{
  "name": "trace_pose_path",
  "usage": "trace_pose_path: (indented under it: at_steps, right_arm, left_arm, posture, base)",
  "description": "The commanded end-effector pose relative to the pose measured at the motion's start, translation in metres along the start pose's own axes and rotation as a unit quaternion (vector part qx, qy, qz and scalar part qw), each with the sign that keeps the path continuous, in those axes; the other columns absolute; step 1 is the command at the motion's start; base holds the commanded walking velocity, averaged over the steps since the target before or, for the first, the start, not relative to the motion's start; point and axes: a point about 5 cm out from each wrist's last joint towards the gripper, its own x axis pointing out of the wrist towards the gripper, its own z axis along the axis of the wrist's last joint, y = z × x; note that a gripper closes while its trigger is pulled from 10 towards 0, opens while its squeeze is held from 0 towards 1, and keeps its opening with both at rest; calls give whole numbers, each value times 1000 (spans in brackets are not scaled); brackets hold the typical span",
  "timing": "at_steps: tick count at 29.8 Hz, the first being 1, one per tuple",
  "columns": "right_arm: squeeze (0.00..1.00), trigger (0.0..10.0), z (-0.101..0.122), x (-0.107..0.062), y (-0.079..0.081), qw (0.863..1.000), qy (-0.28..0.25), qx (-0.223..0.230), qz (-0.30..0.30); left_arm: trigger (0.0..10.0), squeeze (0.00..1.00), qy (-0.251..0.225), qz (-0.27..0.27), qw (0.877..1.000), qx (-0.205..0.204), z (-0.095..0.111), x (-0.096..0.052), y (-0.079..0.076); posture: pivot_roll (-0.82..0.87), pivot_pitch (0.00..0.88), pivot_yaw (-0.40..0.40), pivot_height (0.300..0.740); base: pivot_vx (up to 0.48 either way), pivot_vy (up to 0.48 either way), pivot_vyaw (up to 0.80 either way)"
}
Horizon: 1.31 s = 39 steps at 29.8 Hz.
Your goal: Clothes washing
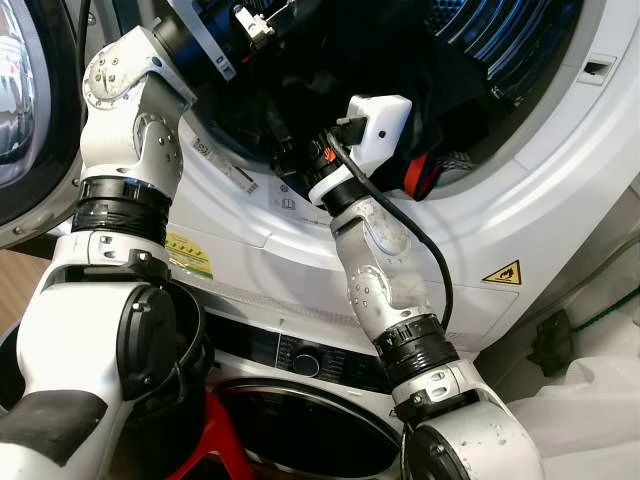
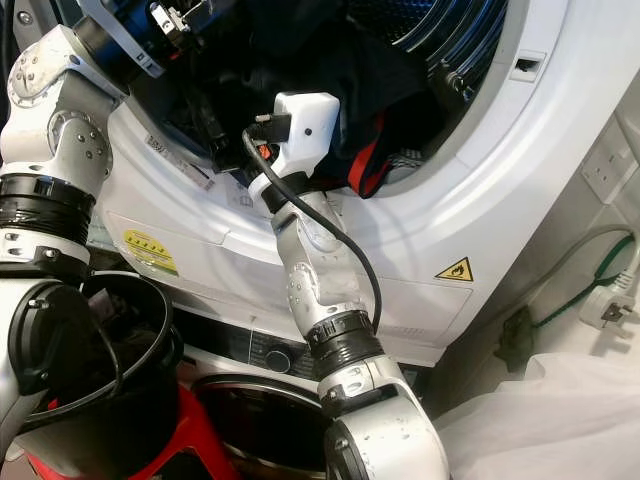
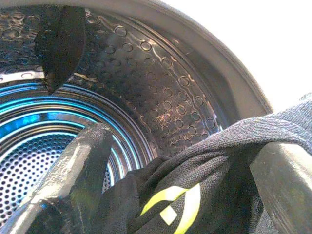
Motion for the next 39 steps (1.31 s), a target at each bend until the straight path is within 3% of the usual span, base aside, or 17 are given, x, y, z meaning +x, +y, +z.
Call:
trace_pose_path:
  at_steps: [1, 3, 4, 5, 7, 11, 14, 19, 20, 23, 26, 29, 36, 39]
  right_arm:
    - [0, 10000, 6, 4, -1, 1000, -12, -4, -2]
    - [0, 10000, 6, 4, -1, 1000, -12, -4, -2]
    - [0, 10000, 24, 13, -14, 999, -32, -19, -13]
    - [0, 10000, 30, 15, -19, 999, -39, -25, -18]
    - [0, 10000, 34, 17, -21, 998, -45, -28, -22]
    - [0, 10000, 37, 19, -23, 998, -49, -32, -25]
    - [0, 10000, 37, 19, -23, 998, -49, -32, -25]
    - [0, 10000, 33, 17, -23, 998, -46, -29, -24]
    - [0, 10000, 32, 16, -22, 998, -44, -29, -24]
    - [0, 10000, 28, 17, -24, 999, -36, -30, -25]
    - [0, 10000, 26, 17, -25, 999, -31, -32, -28]
    - [0, 10000, 23, 18, -25, 999, -21, -42, -28]
    - [0, 10000, 15, 15, -26, 999, -7, -42, -29]
    - [0, 10000, 12, 13, -28, 998, 1, -45, -32]
  left_arm:
    - [10000, 0, -10, -12, 1000, 12, 9, 5, -2]
    - [10000, 0, -10, -12, 1000, 12, 9, 5, -2]
    - [10000, 0, 51, 37, 998, 8, -3, -40, -13]
    - [10000, 0, 74, 52, 996, 7, -6, -54, -18]
    - [10000, 0, 94, 63, 994, 7, -10, -62, -22]
    - [10000, 0, 122, 78, 989, 18, -16, -69, -23]
    - [10000, 0, 111, 88, 990, 16, -13, -69, -25]
    - [10000, 0, 34, 81, 996, 12, 15, -65, -32]
    - [10000, 0, 8, 70, 997, 6, 28, -64, -38]
    - [10000, 0, -13, 35, 999, -13, 54, -68, -57]
    - [10000, 0, 4, 0, 999, -33, 58, -69, -66]
    - [10000, 0, 64, -35, 997, -33, 50, -81, -78]
    - [10000, 0, 73, -2, 997, -7, 66, -93, -82]
    - [10000, 0, 106, 31, 994, -10, 74, -114, -81]
  posture:
    - [48, 0, -44, 740]
    - [48, 0, -44, 740]
    - [88, 0, -53, 740]
    - [89, 0, -54, 740]
    - [85, 0, -51, 740]
    - [82, 0, -49, 740]
    - [85, 0, -50, 740]
    - [86, 0, -50, 740]
    - [86, 0, -53, 740]
    - [102, 0, -61, 740]
    - [105, 0, -63, 740]
    - [112, 0, -66, 740]
    - [121, 0, -71, 740]
    - [127, 0, -72, 740]
  base:
    - [0, 0, 0]
    - [0, 0, 0]
    - [0, 0, 0]
    - [0, 0, 0]
    - [0, 0, 0]
    - [0, 0, 0]
    - [0, 0, 0]
    - [0, 0, 0]
    - [0, 0, 0]
    - [0, 0, 0]
    - [0, 0, 0]
    - [0, 0, 0]
    - [0, 0, 0]
    - [0, 0, 0]
